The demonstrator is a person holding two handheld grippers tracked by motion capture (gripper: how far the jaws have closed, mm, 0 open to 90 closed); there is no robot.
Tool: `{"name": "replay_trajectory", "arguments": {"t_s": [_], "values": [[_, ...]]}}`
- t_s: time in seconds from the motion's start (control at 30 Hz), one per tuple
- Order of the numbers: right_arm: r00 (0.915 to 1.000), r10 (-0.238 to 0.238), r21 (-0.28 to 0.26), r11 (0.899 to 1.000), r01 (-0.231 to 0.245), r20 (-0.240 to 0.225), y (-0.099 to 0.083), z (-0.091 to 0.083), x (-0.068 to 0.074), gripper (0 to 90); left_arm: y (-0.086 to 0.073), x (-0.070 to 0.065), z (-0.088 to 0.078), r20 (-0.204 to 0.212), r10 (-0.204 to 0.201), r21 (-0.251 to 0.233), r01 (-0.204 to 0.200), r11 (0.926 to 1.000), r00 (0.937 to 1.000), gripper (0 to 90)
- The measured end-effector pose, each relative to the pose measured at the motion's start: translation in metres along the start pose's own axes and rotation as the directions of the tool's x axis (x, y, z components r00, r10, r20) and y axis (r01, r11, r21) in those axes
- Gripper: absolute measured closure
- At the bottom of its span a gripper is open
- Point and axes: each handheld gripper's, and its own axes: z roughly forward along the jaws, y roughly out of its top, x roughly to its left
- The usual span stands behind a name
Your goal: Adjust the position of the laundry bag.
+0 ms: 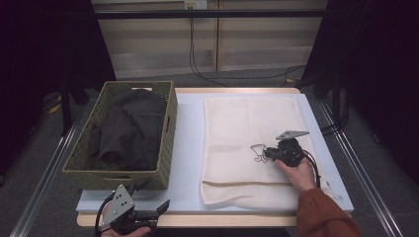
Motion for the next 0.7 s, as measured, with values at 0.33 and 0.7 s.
{"name": "replay_trajectory", "arguments": {"t_s": [0.33,0.7], "values": [[0.9995,0.024,0.03,0.999,-0.024,0.021,0.0043,0.0012,0.0048,90.0,0.0003,-0.0008,0.0008,0.003,-0.005,0.001,0.005,1.0,1.0,10.7],[0.9983,0.056,0.003,0.998,-0.056,0.015,0.0046,0.0009,0.0028,90.0,0.0005,0.0002,0.0004,0.005,0.0,-0.001,0.0,1.0,1.0,10.7]]}}
